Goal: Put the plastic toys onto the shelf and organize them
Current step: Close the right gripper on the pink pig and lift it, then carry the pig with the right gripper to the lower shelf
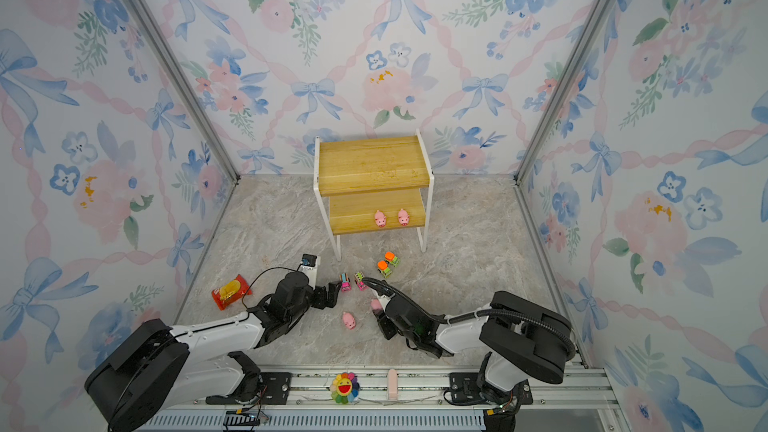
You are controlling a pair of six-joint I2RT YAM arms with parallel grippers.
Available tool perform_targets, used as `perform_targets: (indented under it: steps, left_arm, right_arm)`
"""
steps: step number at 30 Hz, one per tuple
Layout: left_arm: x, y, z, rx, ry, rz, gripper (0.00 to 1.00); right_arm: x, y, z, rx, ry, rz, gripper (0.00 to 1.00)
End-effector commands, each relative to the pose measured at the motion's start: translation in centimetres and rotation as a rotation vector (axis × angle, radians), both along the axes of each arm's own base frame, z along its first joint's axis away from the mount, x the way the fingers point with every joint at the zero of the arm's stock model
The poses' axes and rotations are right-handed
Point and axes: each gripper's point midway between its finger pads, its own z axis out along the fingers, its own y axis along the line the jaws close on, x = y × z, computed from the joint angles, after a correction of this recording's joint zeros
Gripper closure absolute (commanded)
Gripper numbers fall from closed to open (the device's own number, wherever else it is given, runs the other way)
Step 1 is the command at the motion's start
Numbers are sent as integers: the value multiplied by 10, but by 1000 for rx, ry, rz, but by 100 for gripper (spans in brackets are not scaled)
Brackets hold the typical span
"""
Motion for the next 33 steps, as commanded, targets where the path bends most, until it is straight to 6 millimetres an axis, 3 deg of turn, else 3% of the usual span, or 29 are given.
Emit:
perform_targets:
  steps: [1, 9, 18, 26, 33]
  left_arm:
    - [2, -1, 6, 1, -7, 4, 2]
    - [3, -1, 4, 4, -4, 3, 2]
    - [3, -3, 14, -8, -27, -5, 2]
    - [7, -6, 25, -1, -45, -25, 2]
    - [9, -7, 24, 20, -42, -37, 2]
  right_arm:
    - [-6, -6, 4, -43, 11, 5, 61]
    - [-3, -5, 36, -17, -34, 12, 62]
    - [9, 9, 107, 127, -135, -4, 62]
    - [46, 37, 167, 180, -278, -94, 61]
    - [83, 55, 202, 180, -386, -213, 61]
